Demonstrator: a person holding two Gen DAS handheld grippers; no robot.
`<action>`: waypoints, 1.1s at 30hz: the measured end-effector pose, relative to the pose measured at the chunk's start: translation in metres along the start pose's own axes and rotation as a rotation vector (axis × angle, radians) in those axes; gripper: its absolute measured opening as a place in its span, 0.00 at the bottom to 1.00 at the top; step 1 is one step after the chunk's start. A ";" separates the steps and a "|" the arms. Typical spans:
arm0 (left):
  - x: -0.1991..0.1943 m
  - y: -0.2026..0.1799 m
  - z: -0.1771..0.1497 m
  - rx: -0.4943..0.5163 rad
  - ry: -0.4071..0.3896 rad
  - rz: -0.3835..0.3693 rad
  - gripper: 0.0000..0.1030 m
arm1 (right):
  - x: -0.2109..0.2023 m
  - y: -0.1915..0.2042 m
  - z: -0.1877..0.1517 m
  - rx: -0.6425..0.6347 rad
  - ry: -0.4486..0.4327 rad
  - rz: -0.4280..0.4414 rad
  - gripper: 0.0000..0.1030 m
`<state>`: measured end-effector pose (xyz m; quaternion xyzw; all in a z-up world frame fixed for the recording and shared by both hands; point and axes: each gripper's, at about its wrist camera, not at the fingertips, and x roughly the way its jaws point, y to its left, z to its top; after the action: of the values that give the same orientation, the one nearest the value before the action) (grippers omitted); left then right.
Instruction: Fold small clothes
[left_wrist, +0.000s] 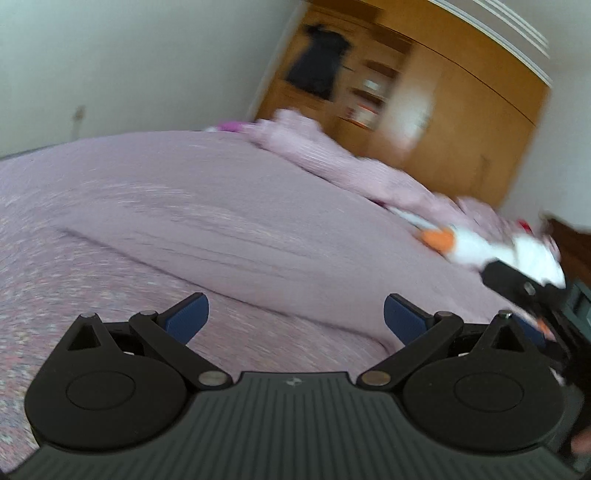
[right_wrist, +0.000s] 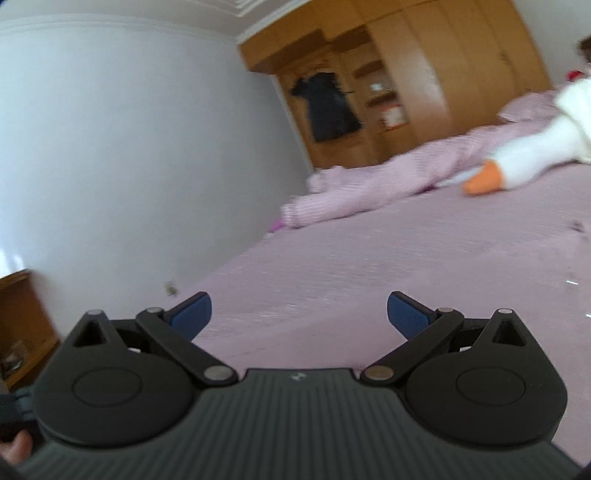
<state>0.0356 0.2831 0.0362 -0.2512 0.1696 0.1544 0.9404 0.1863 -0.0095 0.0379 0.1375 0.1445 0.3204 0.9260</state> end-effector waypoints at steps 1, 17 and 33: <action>0.002 0.011 0.005 -0.032 -0.006 0.013 1.00 | 0.009 0.009 -0.001 0.000 0.010 0.024 1.00; 0.040 0.168 0.028 -0.417 -0.011 0.052 1.00 | 0.109 0.077 -0.025 0.188 0.169 0.282 1.00; 0.107 0.201 0.070 -0.480 -0.093 0.022 1.00 | 0.148 0.055 -0.041 0.357 0.238 0.235 1.00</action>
<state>0.0730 0.5079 -0.0337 -0.4580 0.0872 0.2120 0.8589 0.2529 0.1327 -0.0070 0.2760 0.2899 0.4095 0.8198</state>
